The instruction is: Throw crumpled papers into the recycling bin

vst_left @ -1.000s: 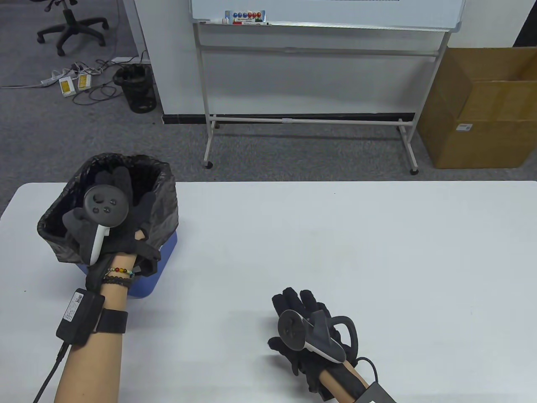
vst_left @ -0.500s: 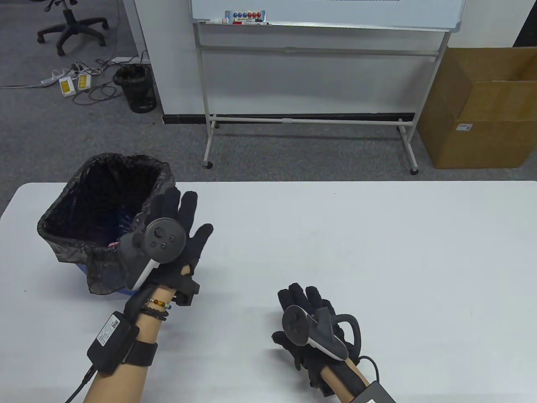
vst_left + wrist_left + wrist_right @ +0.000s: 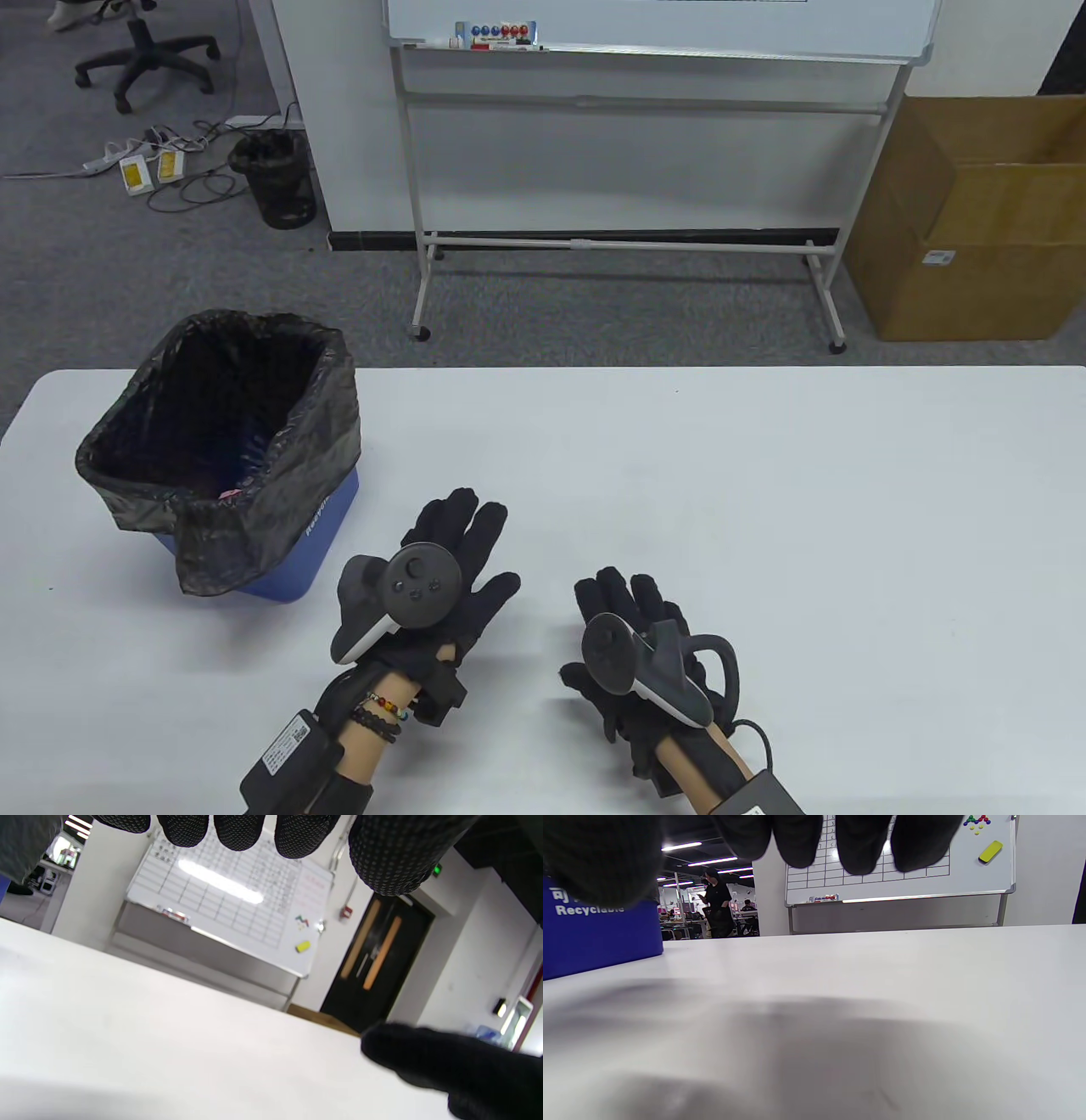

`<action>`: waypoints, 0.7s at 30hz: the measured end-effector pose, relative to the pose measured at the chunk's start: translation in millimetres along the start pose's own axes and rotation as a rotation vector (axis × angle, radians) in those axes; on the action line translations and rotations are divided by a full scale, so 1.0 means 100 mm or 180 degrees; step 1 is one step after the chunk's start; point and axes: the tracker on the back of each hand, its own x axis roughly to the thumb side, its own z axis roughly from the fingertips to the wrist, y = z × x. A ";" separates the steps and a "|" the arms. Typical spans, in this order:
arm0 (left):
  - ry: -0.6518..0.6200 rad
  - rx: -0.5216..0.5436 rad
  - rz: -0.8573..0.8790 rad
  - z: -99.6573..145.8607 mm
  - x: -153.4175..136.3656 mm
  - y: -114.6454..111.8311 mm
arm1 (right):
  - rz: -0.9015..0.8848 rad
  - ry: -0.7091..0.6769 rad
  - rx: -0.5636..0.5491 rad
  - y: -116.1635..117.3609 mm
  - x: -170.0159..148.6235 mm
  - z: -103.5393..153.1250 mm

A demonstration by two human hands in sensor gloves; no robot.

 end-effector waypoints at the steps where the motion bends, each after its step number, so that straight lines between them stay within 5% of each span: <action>1: -0.0003 -0.0059 -0.0009 0.00 -0.02 -0.07 | -0.0008 0.0011 -0.0014 0.00 -0.01 0.00; 7: -0.0001 -0.0311 -0.0055 0.02 -0.13 -0.33 | -0.0079 0.0088 -0.0037 -0.02 -0.06 -0.03; 21: 0.0061 -0.0440 -0.0124 0.09 -0.30 -0.48 | 0.0044 0.0103 0.0044 0.05 -0.07 -0.06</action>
